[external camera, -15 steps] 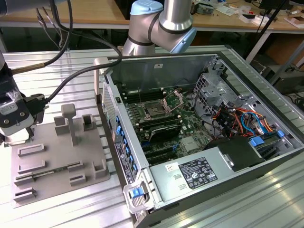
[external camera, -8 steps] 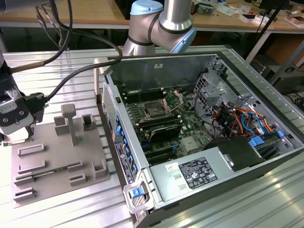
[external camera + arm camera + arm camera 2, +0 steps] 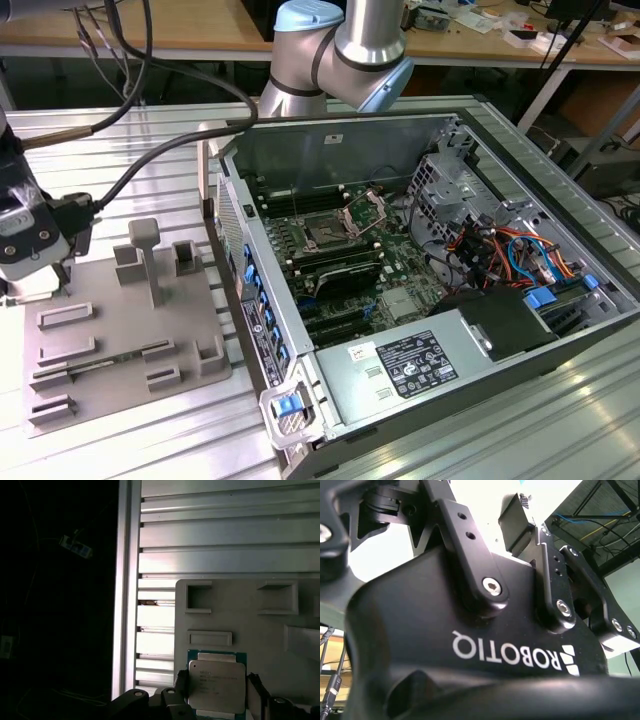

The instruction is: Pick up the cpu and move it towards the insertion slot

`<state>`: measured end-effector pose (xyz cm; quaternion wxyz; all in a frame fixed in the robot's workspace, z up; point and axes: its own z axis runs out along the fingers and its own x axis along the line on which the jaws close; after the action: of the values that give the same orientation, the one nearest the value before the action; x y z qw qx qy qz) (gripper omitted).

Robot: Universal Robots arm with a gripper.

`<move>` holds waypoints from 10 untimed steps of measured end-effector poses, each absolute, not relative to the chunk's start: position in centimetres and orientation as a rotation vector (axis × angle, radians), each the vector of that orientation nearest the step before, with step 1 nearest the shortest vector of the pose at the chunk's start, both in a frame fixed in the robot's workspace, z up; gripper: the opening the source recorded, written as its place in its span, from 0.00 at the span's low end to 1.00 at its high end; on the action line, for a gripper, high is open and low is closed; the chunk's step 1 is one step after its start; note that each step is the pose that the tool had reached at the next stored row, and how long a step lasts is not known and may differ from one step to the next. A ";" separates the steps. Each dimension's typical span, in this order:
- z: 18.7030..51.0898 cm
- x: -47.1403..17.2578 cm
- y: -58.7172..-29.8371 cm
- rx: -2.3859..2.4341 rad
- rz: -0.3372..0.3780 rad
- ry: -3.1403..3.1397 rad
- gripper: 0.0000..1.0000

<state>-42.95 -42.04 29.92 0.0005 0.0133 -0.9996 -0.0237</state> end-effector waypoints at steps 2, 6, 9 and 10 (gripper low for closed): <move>30.0 -42.9 -42.0 0.042 -0.074 -3.140 0.55; 30.1 -42.9 -42.0 0.042 -0.074 -3.140 0.55; 30.2 -42.9 -42.0 0.042 -0.074 -3.140 0.55; 30.2 -42.9 -42.0 0.042 -0.074 -3.140 0.55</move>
<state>-42.94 -42.04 30.25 0.0004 0.0133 -0.9996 -0.0237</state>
